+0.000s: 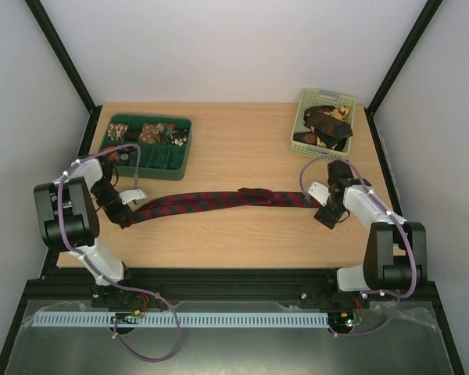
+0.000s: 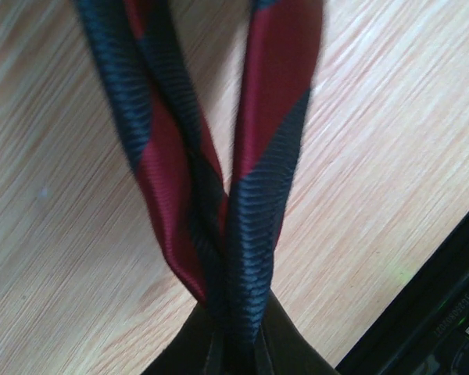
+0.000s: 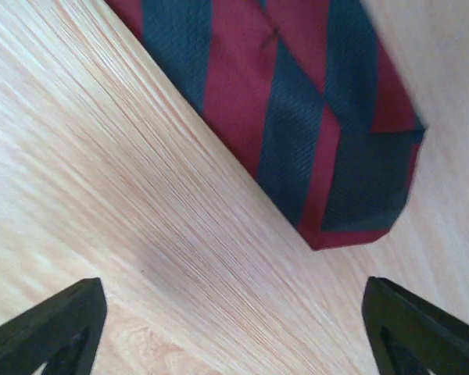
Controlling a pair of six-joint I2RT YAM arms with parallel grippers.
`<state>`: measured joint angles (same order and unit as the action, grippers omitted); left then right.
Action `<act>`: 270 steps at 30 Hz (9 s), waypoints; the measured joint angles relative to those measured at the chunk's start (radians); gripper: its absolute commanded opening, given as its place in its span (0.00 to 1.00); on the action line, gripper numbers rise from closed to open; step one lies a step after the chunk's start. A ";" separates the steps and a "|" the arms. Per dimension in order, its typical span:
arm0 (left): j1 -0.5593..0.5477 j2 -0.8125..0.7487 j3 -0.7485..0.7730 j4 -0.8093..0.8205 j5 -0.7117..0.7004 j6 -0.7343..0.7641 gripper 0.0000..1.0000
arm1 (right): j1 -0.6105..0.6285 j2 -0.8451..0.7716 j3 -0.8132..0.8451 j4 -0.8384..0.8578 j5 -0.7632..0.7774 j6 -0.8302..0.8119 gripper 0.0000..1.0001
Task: Roll the ties
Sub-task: Flatten out the tie at the center of the board, then move to tie at the center of the board, then adjust the tie at the center of the board.
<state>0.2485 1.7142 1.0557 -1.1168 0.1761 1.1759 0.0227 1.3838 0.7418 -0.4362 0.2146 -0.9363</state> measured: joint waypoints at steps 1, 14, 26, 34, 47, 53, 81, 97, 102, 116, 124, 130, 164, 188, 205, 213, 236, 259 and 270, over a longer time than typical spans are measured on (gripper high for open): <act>0.014 0.016 0.008 0.000 -0.005 -0.002 0.02 | 0.000 0.003 0.034 -0.050 -0.029 -0.003 0.95; 0.055 0.027 0.013 0.017 -0.021 -0.024 0.04 | 0.384 0.252 0.457 -0.183 -0.313 0.378 0.75; 0.055 0.027 0.013 0.041 -0.023 -0.040 0.05 | 0.612 0.523 0.560 -0.005 -0.215 0.557 0.59; 0.056 0.027 0.012 0.049 -0.026 -0.040 0.04 | 0.619 0.595 0.596 0.063 -0.062 0.609 0.02; 0.071 0.068 0.039 0.044 -0.030 -0.050 0.26 | 0.314 0.235 0.336 0.044 -0.133 0.669 0.43; 0.096 0.102 0.129 0.046 0.001 -0.110 0.64 | 0.140 0.216 0.242 0.016 -0.166 0.657 0.70; -0.095 -0.246 -0.141 0.262 0.133 0.063 0.91 | -0.041 0.280 0.196 -0.035 -0.280 0.513 0.47; -0.425 -0.283 -0.185 0.384 0.175 -0.072 0.87 | -0.245 0.137 0.233 -0.106 -0.327 0.065 0.93; -0.435 -0.255 -0.208 0.451 0.154 -0.016 0.81 | -0.080 0.068 0.260 -0.129 -0.492 0.058 0.93; -0.451 -0.230 -0.336 0.707 0.050 0.076 0.42 | 0.228 0.327 0.415 -0.152 -0.746 0.256 0.77; -0.441 -0.235 -0.341 0.736 0.070 0.068 0.15 | 0.322 0.456 0.544 -0.152 -0.818 0.339 0.77; -0.348 -0.227 -0.230 0.692 0.151 0.018 0.17 | 0.352 0.515 0.583 -0.156 -0.834 0.328 0.76; -0.262 -0.314 -0.141 0.558 0.285 -0.039 0.80 | 0.301 0.322 0.205 -0.013 -0.471 -0.057 0.33; -0.385 -0.235 0.107 0.578 0.421 -0.554 0.99 | -0.098 0.256 0.188 -0.146 -0.347 -0.395 0.74; -0.846 -0.014 0.035 0.687 0.235 -0.554 0.44 | 0.022 0.242 0.439 -0.299 -0.822 0.352 0.50; -0.745 0.015 0.077 0.707 0.362 -0.653 0.48 | 0.180 0.255 0.360 -0.135 -0.988 0.764 0.53; -0.418 -0.279 -0.017 0.597 0.452 -0.809 0.99 | 0.506 0.673 0.566 0.168 -1.361 1.134 0.99; -0.675 -0.366 -0.253 0.718 0.309 -0.711 0.89 | 0.392 0.610 0.567 -0.060 -1.368 0.980 0.54; -0.813 -0.160 -0.292 0.910 0.182 -0.587 0.77 | 0.328 0.581 0.429 -0.082 -1.173 0.975 0.34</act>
<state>-0.5640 1.5543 0.7639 -0.2070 0.3580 0.5892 0.3504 1.9652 1.1709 -0.5179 -0.9588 0.0387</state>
